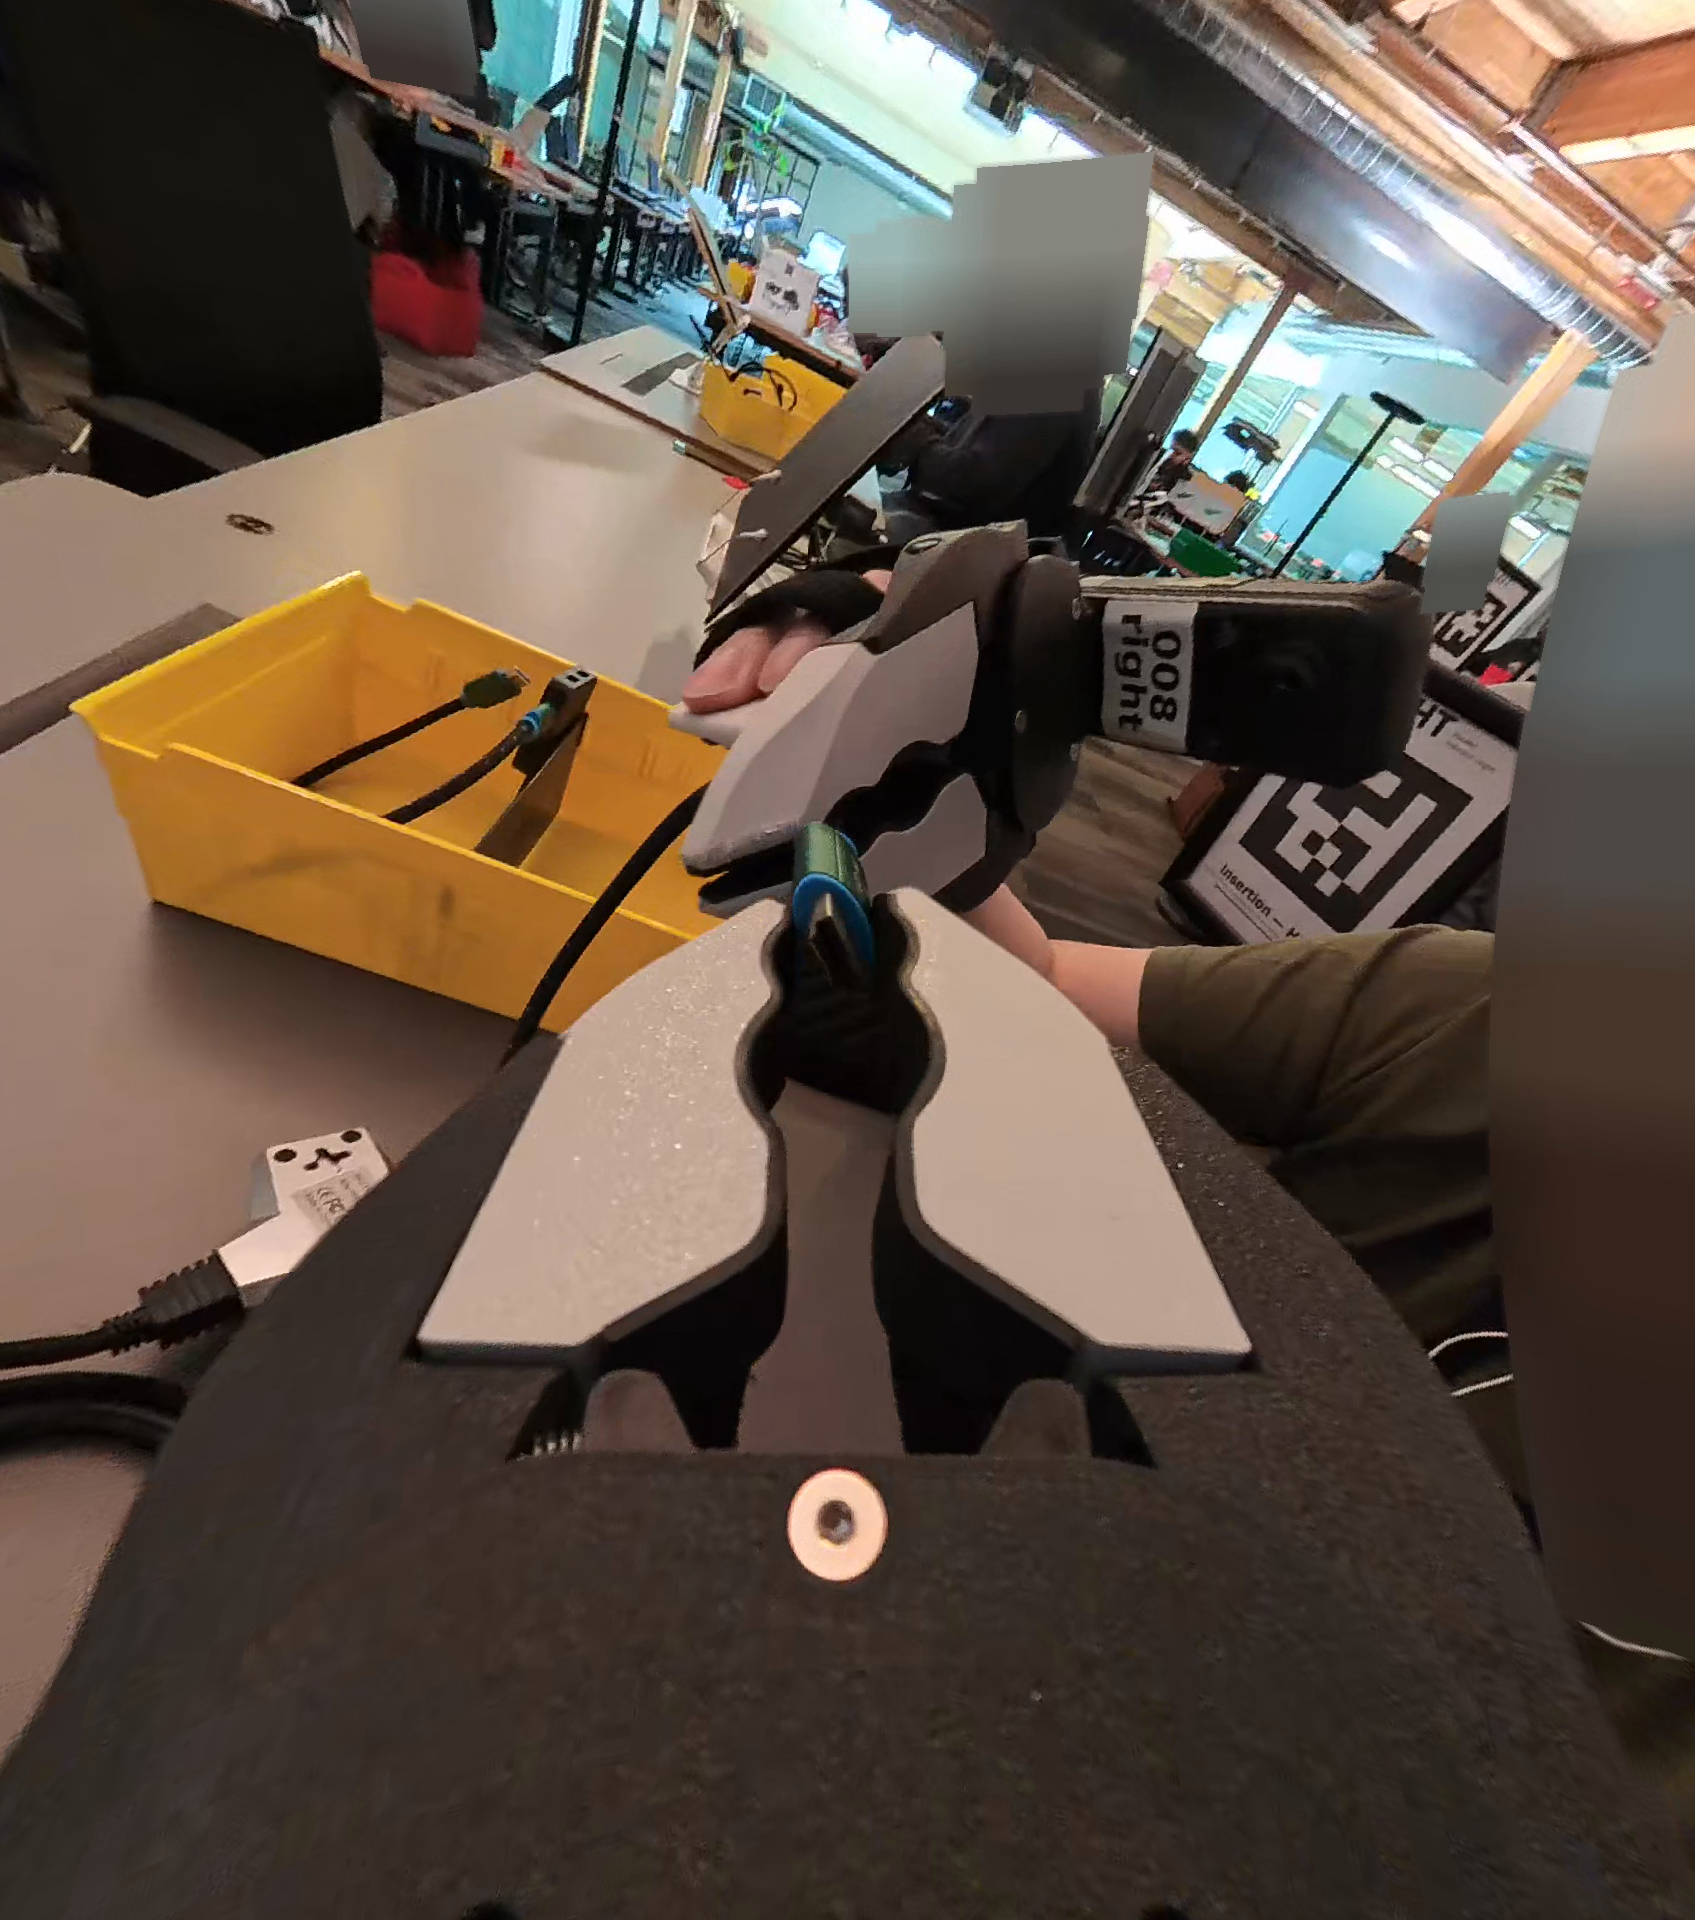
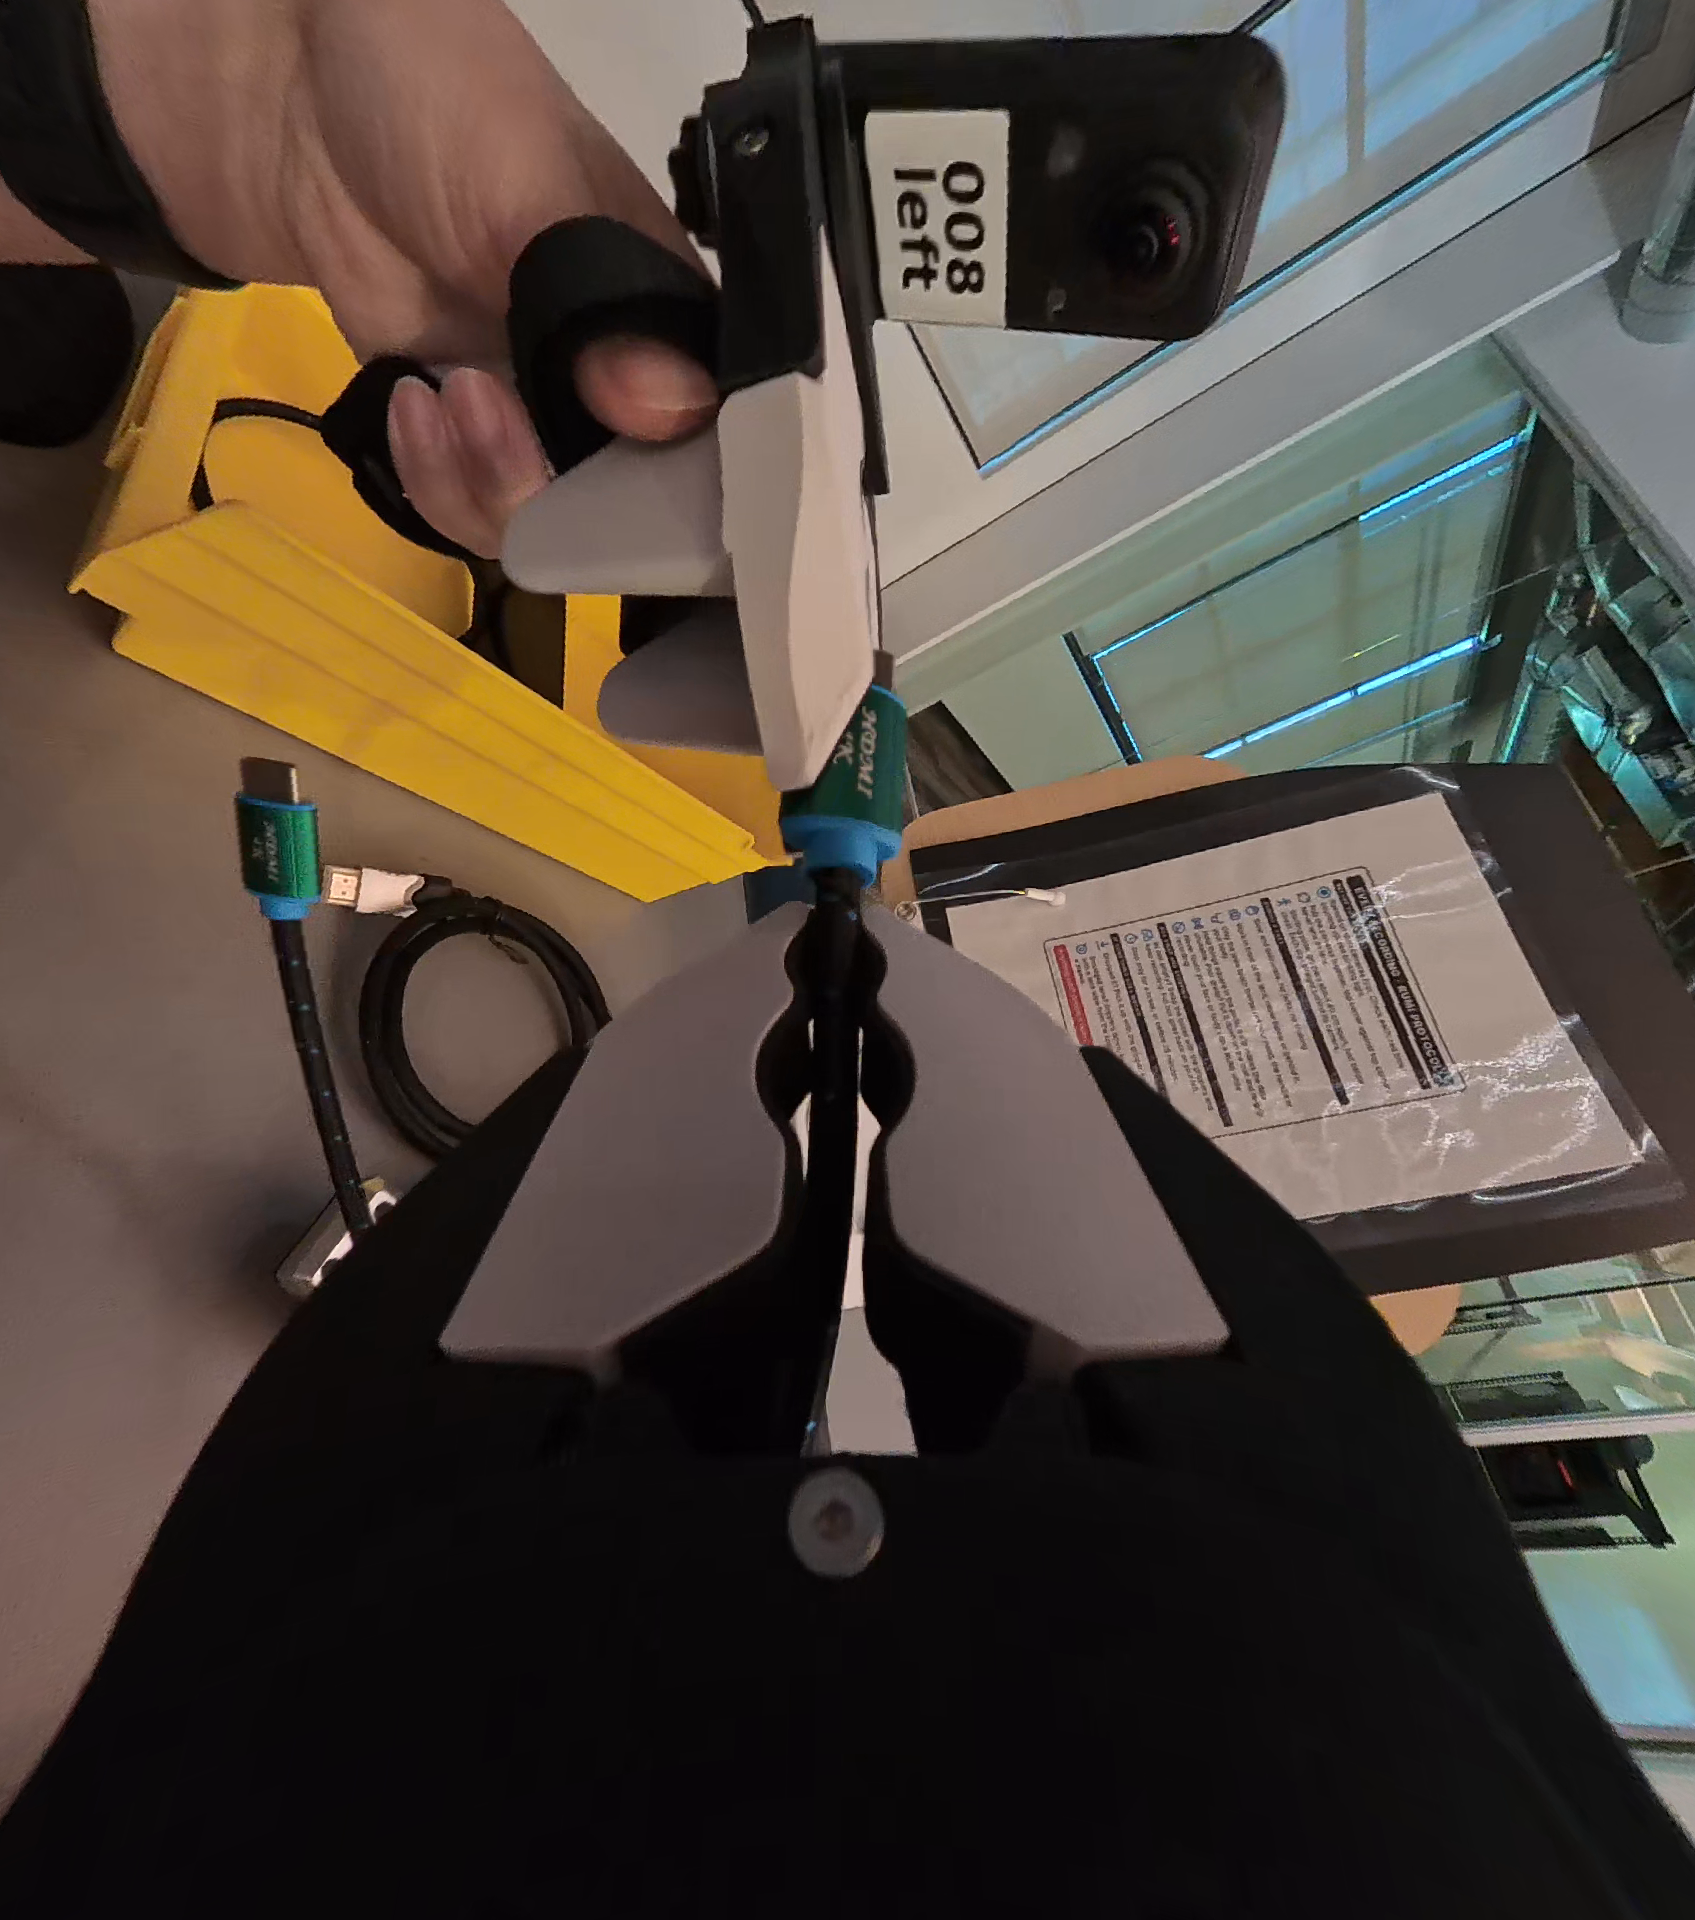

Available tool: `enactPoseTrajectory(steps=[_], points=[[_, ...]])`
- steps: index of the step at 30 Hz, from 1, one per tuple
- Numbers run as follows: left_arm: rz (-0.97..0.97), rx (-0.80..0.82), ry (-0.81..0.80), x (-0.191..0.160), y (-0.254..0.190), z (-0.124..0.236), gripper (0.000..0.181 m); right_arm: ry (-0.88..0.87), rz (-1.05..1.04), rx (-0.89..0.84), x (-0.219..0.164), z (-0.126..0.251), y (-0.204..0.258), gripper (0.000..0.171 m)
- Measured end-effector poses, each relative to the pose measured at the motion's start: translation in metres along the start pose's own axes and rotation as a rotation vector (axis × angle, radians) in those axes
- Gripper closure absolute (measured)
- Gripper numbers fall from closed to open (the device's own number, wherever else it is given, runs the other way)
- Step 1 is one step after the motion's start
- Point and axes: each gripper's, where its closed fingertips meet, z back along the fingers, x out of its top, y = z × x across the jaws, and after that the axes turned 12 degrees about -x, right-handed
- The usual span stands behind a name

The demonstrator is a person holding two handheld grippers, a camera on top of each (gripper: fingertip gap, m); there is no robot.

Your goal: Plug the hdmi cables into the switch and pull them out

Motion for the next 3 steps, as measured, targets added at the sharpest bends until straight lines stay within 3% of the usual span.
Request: enactPoseTrajectory(steps=[1,3], points=[[0.01,-0.009,-0.01,0.001,-0.0003,-0.0004,0.168,-0.005,-0.002,-0.003,0.0002,0.0002,-0.0008,0.166],[0.028,-0.028,-0.02,0.0012,-0.0005,-0.0012,0.168,-0.013,0.006,-0.006,-0.0002,0.0008,-0.0014,0.167]])
